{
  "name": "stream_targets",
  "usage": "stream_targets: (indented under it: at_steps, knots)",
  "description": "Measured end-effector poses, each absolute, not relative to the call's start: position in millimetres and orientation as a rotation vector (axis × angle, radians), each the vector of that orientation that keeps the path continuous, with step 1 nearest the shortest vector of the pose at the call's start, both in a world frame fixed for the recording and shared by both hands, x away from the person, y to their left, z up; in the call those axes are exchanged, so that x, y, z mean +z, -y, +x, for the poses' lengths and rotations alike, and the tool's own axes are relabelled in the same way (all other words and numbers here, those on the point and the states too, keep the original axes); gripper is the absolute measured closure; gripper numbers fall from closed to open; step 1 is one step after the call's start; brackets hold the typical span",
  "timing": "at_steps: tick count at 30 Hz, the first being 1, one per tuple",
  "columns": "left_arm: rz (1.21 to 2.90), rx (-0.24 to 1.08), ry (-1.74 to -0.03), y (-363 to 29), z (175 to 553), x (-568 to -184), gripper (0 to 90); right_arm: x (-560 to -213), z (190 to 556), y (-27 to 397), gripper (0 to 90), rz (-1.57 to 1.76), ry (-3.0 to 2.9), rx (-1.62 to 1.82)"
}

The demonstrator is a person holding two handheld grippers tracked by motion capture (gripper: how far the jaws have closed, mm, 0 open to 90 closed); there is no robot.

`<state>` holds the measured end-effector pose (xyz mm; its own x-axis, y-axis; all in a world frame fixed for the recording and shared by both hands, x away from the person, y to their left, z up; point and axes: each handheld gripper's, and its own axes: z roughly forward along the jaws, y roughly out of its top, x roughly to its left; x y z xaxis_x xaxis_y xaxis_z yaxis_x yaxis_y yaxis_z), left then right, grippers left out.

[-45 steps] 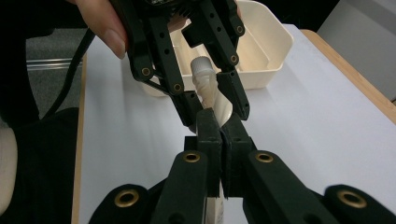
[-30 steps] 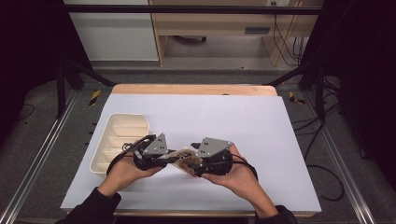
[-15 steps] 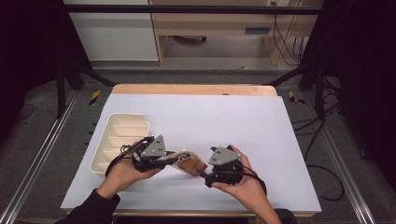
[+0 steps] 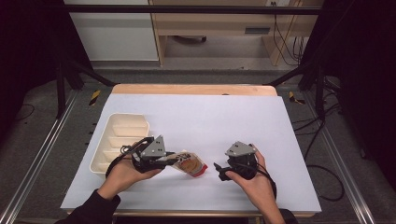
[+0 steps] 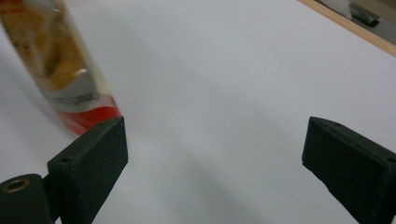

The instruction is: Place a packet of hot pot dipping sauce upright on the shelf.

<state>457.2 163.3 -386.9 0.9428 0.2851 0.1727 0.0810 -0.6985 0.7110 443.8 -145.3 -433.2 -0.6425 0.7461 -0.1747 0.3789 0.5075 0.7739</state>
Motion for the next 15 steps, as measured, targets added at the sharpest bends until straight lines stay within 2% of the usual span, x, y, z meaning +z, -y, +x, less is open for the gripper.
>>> stream_targets:
  at_steps: [15]
  knots:
    - [2.326, 0.308, -0.261, -163.5, 456.9, -386.0, 75.5, -439.1, 455.7, 175.9, 9.1, 1.152, -2.19, 0.995]
